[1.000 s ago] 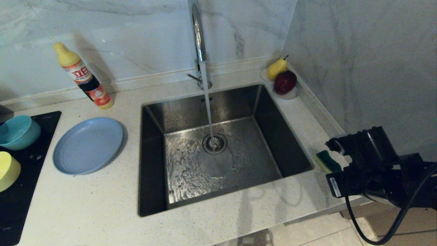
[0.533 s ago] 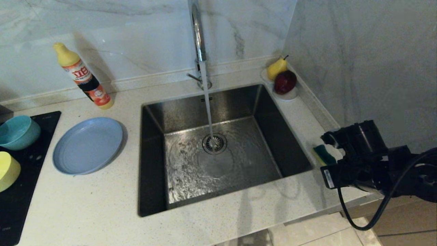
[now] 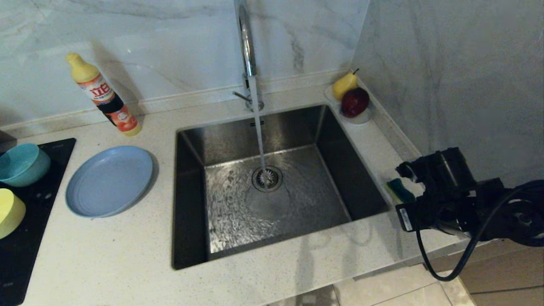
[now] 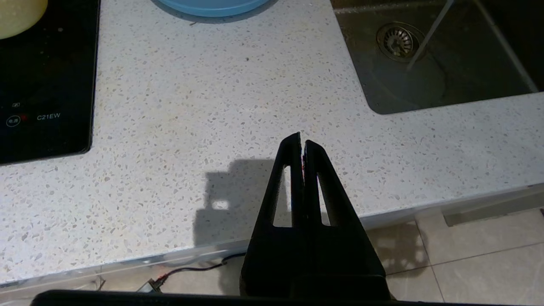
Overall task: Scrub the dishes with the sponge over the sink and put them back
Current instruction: Put down the sponge
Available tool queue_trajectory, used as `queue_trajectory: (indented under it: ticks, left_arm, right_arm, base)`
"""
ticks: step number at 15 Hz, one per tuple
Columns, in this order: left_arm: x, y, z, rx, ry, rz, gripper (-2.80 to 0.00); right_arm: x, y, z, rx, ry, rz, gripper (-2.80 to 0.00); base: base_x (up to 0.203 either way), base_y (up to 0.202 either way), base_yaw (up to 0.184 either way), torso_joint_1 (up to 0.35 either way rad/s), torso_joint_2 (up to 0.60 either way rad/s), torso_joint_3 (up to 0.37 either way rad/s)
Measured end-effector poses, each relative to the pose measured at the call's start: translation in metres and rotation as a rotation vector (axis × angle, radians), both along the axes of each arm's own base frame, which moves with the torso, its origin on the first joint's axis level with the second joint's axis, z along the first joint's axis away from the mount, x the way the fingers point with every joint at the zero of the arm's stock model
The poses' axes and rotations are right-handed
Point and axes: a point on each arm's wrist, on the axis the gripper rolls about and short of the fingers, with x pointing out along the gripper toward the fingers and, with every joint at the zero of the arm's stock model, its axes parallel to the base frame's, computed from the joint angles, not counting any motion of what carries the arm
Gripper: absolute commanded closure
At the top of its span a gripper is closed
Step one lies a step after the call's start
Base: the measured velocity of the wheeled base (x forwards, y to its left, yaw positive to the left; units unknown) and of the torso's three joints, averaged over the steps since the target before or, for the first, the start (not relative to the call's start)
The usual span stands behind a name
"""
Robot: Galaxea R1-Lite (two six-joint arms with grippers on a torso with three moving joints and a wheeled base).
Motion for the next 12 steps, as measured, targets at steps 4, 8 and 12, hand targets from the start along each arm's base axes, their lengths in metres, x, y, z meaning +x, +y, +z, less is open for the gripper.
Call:
queue_trajectory:
  ticks: [4,8,12]
  left_arm:
    - [0.0,0.0,0.0,0.0,0.0,-0.001,0.0]
    - [0.0,0.0,0.0,0.0,0.0,0.0,0.0]
    - [0.0,0.0,0.0,0.0,0.0,0.0,0.0]
  right_arm:
    - [0.0013,0.0005,-0.003,-0.004,0.008,-0.001,-2.8]
    - [0.0035,0.0012,-0.0047,-0.001,0.007,-0.007,-2.8]
    - [0.0029,0.0011,-0.0039,-0.007,0.007,-0.001,-2.8]
  base:
    - [0.0,0.0,0.0,0.0,0.0,0.0]
    - [0.0,0.0,0.0,0.0,0.0,0.0]
    - [0.0,0.0,0.0,0.0,0.0,0.0]
